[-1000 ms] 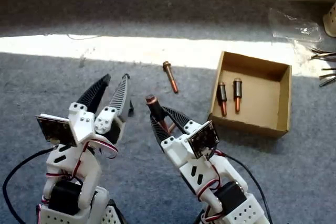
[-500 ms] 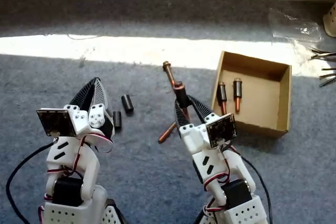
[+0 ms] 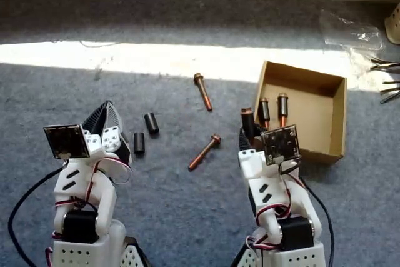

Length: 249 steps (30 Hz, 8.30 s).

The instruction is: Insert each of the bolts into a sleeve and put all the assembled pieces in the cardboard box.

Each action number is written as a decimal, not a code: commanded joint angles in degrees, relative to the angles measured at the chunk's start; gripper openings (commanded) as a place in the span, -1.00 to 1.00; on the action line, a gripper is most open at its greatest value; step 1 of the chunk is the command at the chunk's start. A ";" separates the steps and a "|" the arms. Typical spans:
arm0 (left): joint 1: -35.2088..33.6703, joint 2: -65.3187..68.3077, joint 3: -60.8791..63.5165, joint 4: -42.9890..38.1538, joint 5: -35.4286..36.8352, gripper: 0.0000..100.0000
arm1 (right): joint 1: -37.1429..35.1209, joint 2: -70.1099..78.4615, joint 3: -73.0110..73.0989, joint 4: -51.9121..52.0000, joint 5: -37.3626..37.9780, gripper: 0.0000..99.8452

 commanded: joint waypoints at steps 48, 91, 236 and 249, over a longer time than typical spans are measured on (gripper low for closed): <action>-1.01 -0.31 -1.89 9.23 -1.23 -0.99 | 25.10 103.96 -69.58 2.51 7.12 -0.99; -4.97 -0.31 -10.15 20.66 -1.05 -0.99 | 4.70 93.05 -80.84 16.40 6.86 -0.54; -16.66 -0.31 -0.04 14.42 -1.23 -0.99 | -26.07 156.70 -187.38 54.29 -5.89 -0.99; -7.34 -0.31 -1.71 19.25 -1.23 -0.99 | -17.63 136.22 -187.12 54.37 -5.36 -0.99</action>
